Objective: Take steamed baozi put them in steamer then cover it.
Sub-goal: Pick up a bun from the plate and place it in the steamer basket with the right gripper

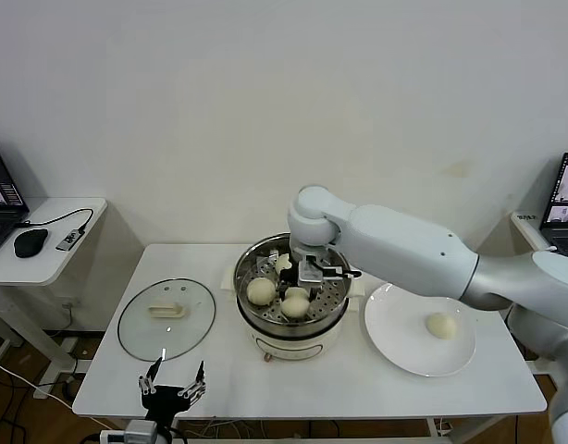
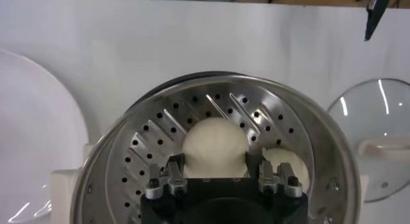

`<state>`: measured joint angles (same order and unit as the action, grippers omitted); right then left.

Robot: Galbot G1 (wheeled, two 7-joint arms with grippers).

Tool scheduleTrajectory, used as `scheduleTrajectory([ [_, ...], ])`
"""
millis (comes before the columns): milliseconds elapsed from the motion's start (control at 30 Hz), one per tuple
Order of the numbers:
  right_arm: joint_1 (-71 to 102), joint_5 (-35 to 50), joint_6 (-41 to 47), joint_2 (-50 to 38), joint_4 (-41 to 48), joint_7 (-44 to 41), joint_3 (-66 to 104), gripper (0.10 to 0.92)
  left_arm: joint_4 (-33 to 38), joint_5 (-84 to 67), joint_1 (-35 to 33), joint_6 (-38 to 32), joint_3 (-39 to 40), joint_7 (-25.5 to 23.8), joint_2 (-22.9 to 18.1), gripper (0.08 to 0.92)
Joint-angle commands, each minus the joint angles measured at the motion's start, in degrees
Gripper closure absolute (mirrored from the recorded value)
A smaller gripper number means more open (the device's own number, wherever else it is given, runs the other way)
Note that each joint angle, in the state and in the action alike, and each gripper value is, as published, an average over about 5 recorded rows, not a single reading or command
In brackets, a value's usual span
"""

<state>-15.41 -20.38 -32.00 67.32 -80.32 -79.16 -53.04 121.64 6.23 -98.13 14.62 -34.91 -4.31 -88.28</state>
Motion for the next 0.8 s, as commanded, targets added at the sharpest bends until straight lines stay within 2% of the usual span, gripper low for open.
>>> scheduleTrajectory([
  [33,1.24,-1.38,0.71,0.14,0.65,0.60,-0.02,0.431,-0.25,-0.01,0.02,-0.01,0.01,0.00,0.01,0.177],
  [500,1.10,1.20,2.78,0.67,0.35,1.01,-0.62,0.419,-0.39,-0.01,-0.13,-0.06,0.01,0.00,-0.02,0.177],
  [600,0.68,1.71,3.61,0.09,0.09,1.64,-0.28,0.358,-0.38,-0.01,-0.14,-0.07,-0.01,-0.01,-0.03,0.177],
  [700,-0.13,3.11,5.24,-1.02,-0.36,2.04,1.20,0.261,-0.31,-0.01,-0.08,-0.06,0.01,-0.06,-0.04,0.177],
  [800,-1.73,5.55,8.20,-3.13,-0.89,2.15,3.69,0.212,-0.13,-0.01,-0.09,-0.01,-0.01,-0.15,0.07,0.177],
])
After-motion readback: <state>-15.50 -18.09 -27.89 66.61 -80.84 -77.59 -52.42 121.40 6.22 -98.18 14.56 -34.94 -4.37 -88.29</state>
